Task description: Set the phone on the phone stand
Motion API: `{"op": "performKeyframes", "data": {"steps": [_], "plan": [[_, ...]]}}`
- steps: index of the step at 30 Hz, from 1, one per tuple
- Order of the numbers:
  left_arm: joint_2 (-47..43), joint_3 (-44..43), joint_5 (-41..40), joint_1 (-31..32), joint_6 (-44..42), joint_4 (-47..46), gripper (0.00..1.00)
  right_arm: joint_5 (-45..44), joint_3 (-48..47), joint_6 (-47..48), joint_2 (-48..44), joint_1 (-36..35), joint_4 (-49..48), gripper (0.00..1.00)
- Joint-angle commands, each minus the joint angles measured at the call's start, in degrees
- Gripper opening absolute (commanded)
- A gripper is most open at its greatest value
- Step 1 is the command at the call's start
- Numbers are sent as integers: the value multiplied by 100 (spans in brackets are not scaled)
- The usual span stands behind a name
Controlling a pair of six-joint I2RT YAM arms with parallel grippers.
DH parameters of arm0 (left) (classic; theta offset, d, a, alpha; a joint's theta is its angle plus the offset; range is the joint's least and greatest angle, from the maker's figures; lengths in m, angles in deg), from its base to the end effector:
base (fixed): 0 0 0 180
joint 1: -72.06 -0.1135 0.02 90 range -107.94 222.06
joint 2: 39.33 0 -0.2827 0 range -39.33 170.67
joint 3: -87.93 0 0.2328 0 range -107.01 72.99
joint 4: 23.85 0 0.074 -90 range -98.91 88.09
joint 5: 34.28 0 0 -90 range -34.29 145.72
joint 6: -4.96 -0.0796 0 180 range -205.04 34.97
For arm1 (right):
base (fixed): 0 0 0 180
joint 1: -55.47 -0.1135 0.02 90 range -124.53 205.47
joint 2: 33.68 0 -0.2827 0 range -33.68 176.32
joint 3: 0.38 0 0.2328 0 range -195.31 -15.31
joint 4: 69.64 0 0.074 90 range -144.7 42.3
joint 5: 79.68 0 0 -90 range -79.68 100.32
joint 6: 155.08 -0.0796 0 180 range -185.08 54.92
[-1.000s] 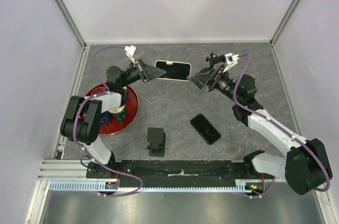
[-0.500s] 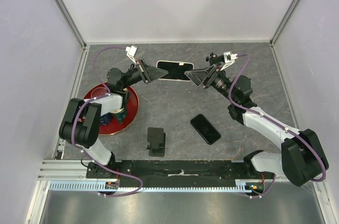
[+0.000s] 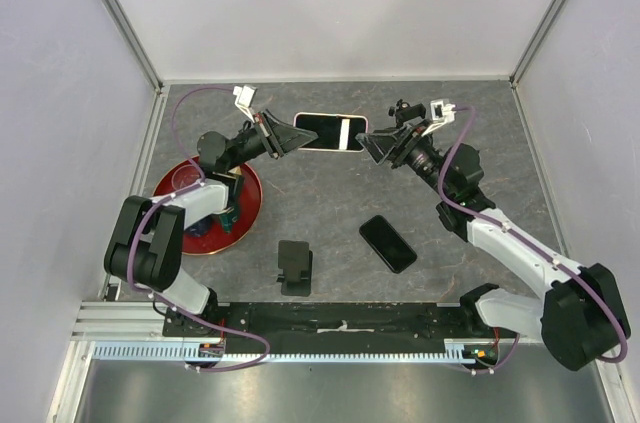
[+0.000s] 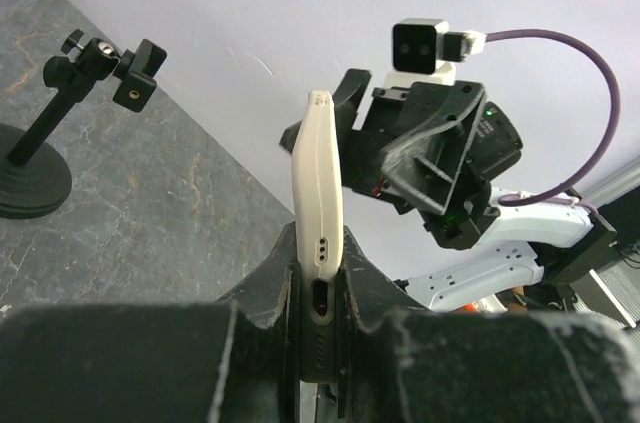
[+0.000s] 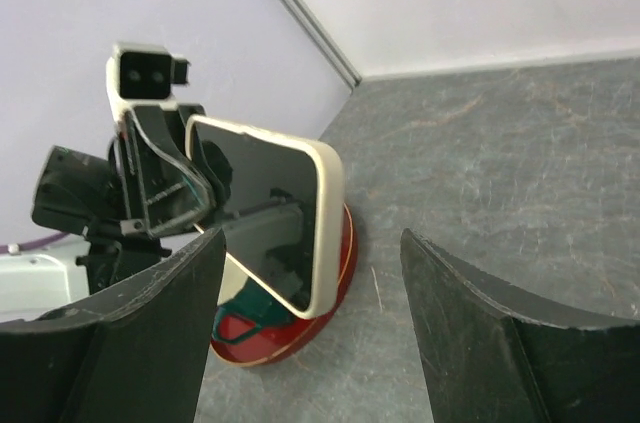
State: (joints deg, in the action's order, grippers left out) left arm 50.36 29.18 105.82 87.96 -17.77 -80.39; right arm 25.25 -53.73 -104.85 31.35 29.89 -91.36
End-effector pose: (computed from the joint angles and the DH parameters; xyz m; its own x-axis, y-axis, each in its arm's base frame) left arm 0.3015 -0.1494 0.3305 -0.6152 -0.4399 -0.6542 0.7083 0.0560 -0.7037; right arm 0.2412 0.1382 0.3490 -0.2924 0.5453 -0.7856 -0.5971 0.5375 0.5954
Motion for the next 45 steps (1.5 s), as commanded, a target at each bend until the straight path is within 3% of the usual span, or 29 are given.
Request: {"op": "performKeyframes", "data": {"steps": [1, 7, 13, 23, 26, 27, 28, 29, 30, 32, 37, 40, 41, 45], "plan": [[-312, -128, -10, 53, -3, -2274, 2, 430, -61, 40, 255, 1, -303, 76], [-365, -145, -27, 124, 15, -2274, 2, 1186, -123, -452, 694, 1, -1690, 71], [-391, -145, -89, 203, 6, -2326, 2, 1477, 44, -918, 993, -8, -2721, 56], [-382, -127, -159, 264, -64, -2379, 2, 1696, 45, -1200, 985, 1, -3206, 32], [-303, -154, -124, 264, -47, -2370, 3, 1916, -165, -1244, 941, -8, -3058, 3], [-225, -180, -89, 264, -47, -2362, 6, 1934, -201, -1235, 915, -8, -3005, 0], [-180, -233, -37, 264, -55, -2353, 14, 1951, -271, -1192, 819, -8, -2787, 0], [-136, -250, 77, 238, -73, -2353, 30, 1934, -315, -1026, 748, 1, -2585, 0], [-92, -251, 113, 212, -99, -2344, 39, 1916, -377, -841, 669, 1, -2304, 0], [-118, -172, 218, 72, -178, -2291, 63, 1776, -579, -229, 388, 1, -1163, 0], [-669, 91, 553, -455, -845, -1371, 71, 1495, -1315, 1118, -192, 45, 1860, 0], [-1371, 206, 597, -675, -1968, 253, 72, 1223, -1851, 2067, -403, 36, 3478, 0], [-1610, 198, 475, -702, -2789, 1485, 72, 1161, -2002, 2278, -421, 36, 3908, 0], [-2438, 14, -159, -737, -4527, 3793, 72, 1449, -2802, 3403, -220, 1, 5972, 0]]}}
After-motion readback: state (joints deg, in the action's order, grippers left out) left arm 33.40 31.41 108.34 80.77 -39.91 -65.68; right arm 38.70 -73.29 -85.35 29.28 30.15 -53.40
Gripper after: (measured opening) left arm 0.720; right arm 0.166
